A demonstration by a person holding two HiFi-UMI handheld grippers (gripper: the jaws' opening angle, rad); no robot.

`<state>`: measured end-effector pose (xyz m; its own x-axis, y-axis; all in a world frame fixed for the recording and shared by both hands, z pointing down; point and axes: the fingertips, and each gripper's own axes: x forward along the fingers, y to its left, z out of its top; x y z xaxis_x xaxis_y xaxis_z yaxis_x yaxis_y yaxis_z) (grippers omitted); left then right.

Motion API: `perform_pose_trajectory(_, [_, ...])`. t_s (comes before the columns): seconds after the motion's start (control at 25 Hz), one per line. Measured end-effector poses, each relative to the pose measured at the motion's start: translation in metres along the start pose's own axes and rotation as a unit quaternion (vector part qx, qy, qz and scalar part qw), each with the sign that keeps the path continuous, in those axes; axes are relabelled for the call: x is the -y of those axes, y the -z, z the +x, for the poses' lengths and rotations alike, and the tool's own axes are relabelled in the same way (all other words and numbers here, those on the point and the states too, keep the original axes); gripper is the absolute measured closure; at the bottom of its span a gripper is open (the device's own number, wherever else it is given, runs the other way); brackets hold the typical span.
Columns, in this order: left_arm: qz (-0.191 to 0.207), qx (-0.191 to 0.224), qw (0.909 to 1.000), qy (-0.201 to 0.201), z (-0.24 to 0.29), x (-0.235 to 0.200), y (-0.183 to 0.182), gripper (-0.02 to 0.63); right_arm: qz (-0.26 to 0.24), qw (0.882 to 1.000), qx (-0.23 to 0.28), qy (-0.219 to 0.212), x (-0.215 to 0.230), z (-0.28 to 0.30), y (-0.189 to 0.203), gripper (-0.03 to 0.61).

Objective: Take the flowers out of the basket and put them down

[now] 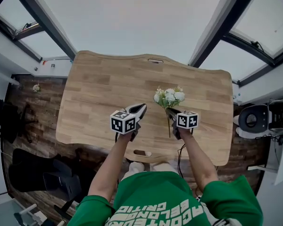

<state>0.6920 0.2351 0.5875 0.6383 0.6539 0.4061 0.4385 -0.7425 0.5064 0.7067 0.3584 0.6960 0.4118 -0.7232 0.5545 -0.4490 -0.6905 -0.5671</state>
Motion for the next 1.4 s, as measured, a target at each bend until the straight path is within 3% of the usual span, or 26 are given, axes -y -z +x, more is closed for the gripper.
perform_pose_trajectory(0.52, [-0.031,0.004,0.999,-0.032,0.007,-0.02,0.008,0.597,-0.002,0.996,-0.083,-0.025,0.024,0.041,0.033,0.565])
perform_pose_trajectory(1.4, [-0.056,-0.007,0.9973,-0.048,0.018,-0.033,0.024,0.597,-0.004,0.981,-0.191,0.007,0.073,0.064,0.09,0.563])
